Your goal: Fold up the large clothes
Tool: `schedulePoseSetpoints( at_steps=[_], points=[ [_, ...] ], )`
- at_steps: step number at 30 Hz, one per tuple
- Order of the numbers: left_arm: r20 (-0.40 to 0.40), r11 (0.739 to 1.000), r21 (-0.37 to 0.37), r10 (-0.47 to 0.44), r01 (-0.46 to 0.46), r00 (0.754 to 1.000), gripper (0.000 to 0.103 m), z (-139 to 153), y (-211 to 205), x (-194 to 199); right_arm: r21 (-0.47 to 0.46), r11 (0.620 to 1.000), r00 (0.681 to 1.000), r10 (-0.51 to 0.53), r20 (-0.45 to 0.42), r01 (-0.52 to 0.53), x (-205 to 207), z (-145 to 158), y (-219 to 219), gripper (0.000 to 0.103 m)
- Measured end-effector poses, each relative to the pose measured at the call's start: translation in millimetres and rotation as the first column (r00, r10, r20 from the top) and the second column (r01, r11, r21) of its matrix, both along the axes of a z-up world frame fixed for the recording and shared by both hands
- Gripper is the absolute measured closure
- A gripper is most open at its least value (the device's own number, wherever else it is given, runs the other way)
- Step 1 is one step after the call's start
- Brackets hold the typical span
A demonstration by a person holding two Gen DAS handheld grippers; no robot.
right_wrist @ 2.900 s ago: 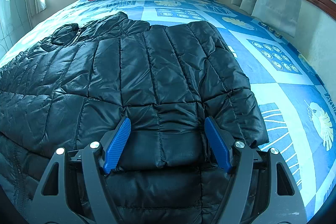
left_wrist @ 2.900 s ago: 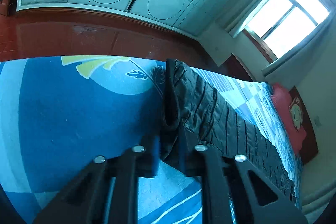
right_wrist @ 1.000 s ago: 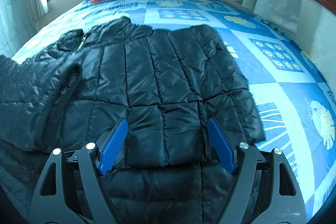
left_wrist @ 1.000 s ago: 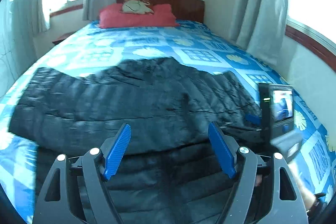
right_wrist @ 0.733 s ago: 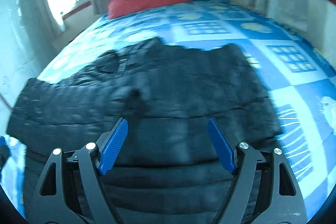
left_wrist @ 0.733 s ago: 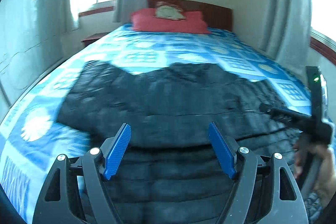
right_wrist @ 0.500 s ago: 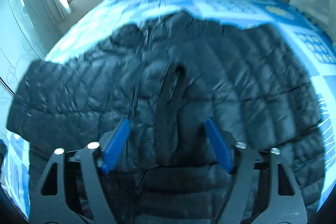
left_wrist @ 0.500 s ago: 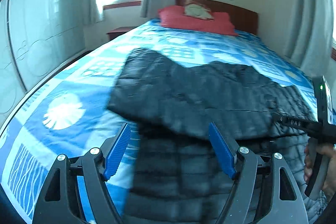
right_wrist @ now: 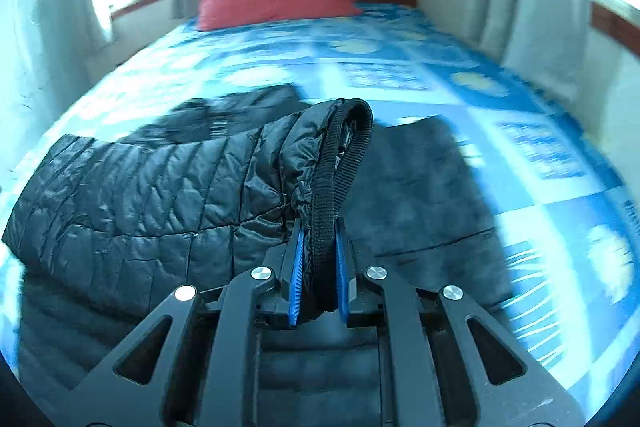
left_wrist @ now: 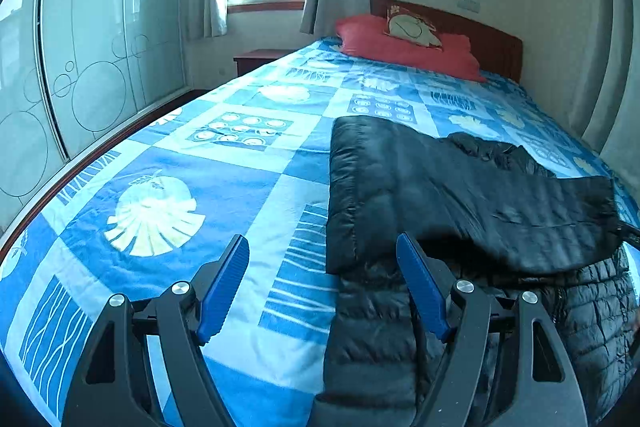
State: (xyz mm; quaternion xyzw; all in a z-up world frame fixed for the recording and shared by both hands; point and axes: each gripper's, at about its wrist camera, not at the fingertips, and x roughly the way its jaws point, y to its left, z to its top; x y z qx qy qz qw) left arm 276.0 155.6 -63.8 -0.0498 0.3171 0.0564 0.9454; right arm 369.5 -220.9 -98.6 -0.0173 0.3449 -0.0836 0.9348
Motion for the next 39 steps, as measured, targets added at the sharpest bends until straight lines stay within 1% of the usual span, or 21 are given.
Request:
schedulePoseSetpoints(
  at_steps=[3, 6, 9, 12, 16, 19, 22, 23, 25, 26, 27, 29, 30, 31, 33, 34, 36, 37, 38, 39],
  points=[
    [-0.002, 1.0, 0.026, -0.008, 0.008, 1.0, 0.028, -5.1, -9.4, 13.6, -0.015, 0.999, 0.997, -0.043, -0.058, 0.042, 9.4, -15.3, -28.8, 0.089],
    [-0.025, 0.999, 0.038, -0.013, 0.014, 1.0, 0.028, -12.9, -16.6, 27.1, -0.02, 0.998, 0.99, -0.06, -0.126, 0.058, 18.2, -40.9, -47.3, 0.088],
    [-0.062, 0.997, 0.074, -0.011, 0.015, 0.998, 0.028, -25.0, -22.0, 42.7, -0.032, 0.998, 0.99, -0.053, -0.128, 0.049, 21.4, -51.3, -51.6, 0.087],
    [-0.093, 0.994, 0.11, 0.002, 0.008, 0.996, 0.028, -35.4, -20.8, 53.5, -0.018, 0.999, 0.99, -0.052, -0.129, 0.05, 23.0, -52.7, -53.7, 0.086],
    [-0.149, 0.995, 0.1, 0.005, 0.01, 0.989, 0.026, -47.3, -14.8, 64.5, 0.019, 0.999, 0.991, -0.038, -0.129, 0.041, 21.9, -52.2, -60.3, 0.086],
    [-0.196, 0.995, 0.097, 0.0, 0.02, 0.981, 0.026, -57.7, -13.8, 71.0, 0.075, 0.996, 0.99, -0.042, -0.131, 0.052, 23.2, -52.2, -69.3, 0.086],
    [-0.218, 0.997, 0.08, -0.006, 0.024, 0.976, 0.026, -60.2, -11.9, 72.9, 0.096, 0.994, 0.99, -0.047, -0.133, 0.06, 22.7, -51.5, -68.4, 0.085],
    [-0.215, 0.996, 0.081, -0.006, 0.024, 0.977, 0.026, -56.8, -11.3, 71.3, 0.091, 0.994, 0.99, -0.044, -0.134, 0.056, 22.4, -50.0, -66.7, 0.082],
    [-0.205, 0.991, 0.13, 0.0, 0.027, 0.979, 0.026, -45.7, -13.5, 64.2, 0.08, 0.995, 0.99, -0.043, -0.132, 0.054, 18.4, -43.4, -64.1, 0.075],
    [-0.191, 0.988, 0.154, 0.003, 0.027, 0.982, 0.026, -38.6, -14.1, 59.6, 0.083, 0.995, 0.991, -0.043, -0.127, 0.054, 15.9, -39.5, -64.0, 0.068],
    [-0.162, 0.984, 0.175, 0.0, 0.029, 0.987, 0.026, -28.1, -14.8, 53.0, 0.083, 0.995, 0.994, -0.048, -0.102, 0.056, 9.9, -31.8, -62.5, 0.058],
    [-0.092, 0.981, 0.189, -0.014, 0.031, 0.996, 0.026, -8.7, -15.3, 42.7, 0.051, 0.996, 0.997, -0.067, -0.033, 0.068, -2.2, -16.2, -55.4, 0.049],
    [-0.065, 0.982, 0.185, -0.024, 0.036, 0.998, 0.026, -1.3, -15.1, 41.6, 0.04, 0.997, 0.998, -0.063, 0.004, 0.062, -7.5, -8.0, -48.9, 0.049],
    [-0.048, 0.984, 0.174, -0.038, 0.045, 0.998, 0.026, 4.2, -16.1, 44.5, 0.053, 0.998, 0.999, -0.041, 0.023, 0.04, -9.8, -2.7, -41.7, 0.049],
    [-0.051, 0.985, 0.168, -0.042, 0.05, 0.998, 0.026, 4.5, -19.3, 57.6, 0.087, 0.996, 0.999, 0.015, 0.028, -0.018, -6.3, -1.2, -27.9, 0.049],
    [-0.057, 0.985, 0.163, -0.043, 0.052, 0.997, 0.026, 2.1, -21.6, 64.6, 0.105, 0.993, 0.998, 0.053, 0.018, -0.054, -1.0, -4.3, -19.8, 0.049],
    [-0.077, 0.988, 0.139, -0.052, 0.062, 0.996, 0.026, -8.0, -25.3, 79.8, 0.116, 0.989, 0.995, 0.094, -0.019, -0.091, 10.5, -15.8, -7.0, 0.05],
    [-0.096, 0.987, 0.147, -0.048, 0.062, 0.994, 0.026, -13.2, -27.6, 87.1, 0.112, 0.989, 0.994, 0.099, -0.043, -0.094, 17.1, -24.8, -1.8, 0.05],
    [-0.131, 0.984, 0.17, -0.033, 0.056, 0.991, 0.026, -22.3, -30.4, 94.8, 0.108, 0.99, 0.993, 0.097, -0.066, -0.09, 21.3, -31.8, 0.9, 0.05],
    [-0.151, 0.982, 0.183, -0.025, 0.053, 0.988, 0.026, -28.7, -31.1, 98.4, 0.105, 0.991, 0.991, 0.089, -0.104, -0.079, 27.6, -43.7, 2.2, 0.049]
  ],
)
